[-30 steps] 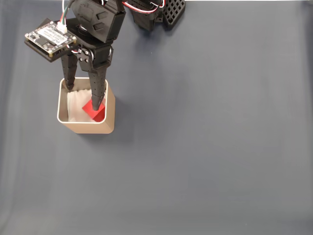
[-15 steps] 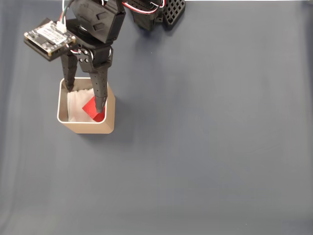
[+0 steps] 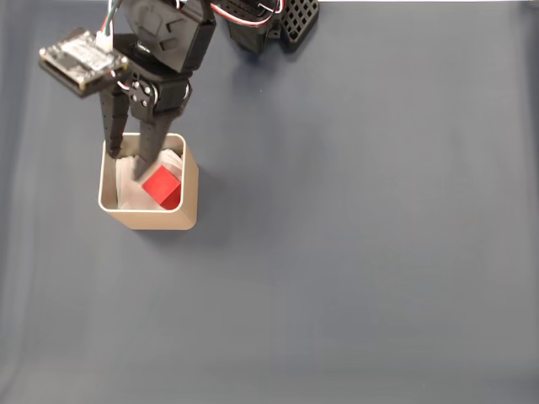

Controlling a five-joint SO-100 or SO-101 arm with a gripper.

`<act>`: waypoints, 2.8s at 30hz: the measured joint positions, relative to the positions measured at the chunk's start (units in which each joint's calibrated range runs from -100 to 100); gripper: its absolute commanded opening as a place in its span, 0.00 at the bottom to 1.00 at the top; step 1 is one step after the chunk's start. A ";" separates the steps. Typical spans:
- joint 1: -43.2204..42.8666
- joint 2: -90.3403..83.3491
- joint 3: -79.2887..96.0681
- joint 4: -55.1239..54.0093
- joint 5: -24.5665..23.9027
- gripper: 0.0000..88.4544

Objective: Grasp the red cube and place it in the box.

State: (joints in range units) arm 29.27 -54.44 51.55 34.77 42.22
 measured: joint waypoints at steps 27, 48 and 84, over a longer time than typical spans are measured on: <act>-20.14 -32.99 26.14 -0.08 2.39 0.00; -25.25 -44.85 46.99 3.82 3.22 0.00; -25.78 -44.85 47.36 38.18 5.62 0.00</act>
State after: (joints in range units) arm 3.49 -99.29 98.91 72.95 47.84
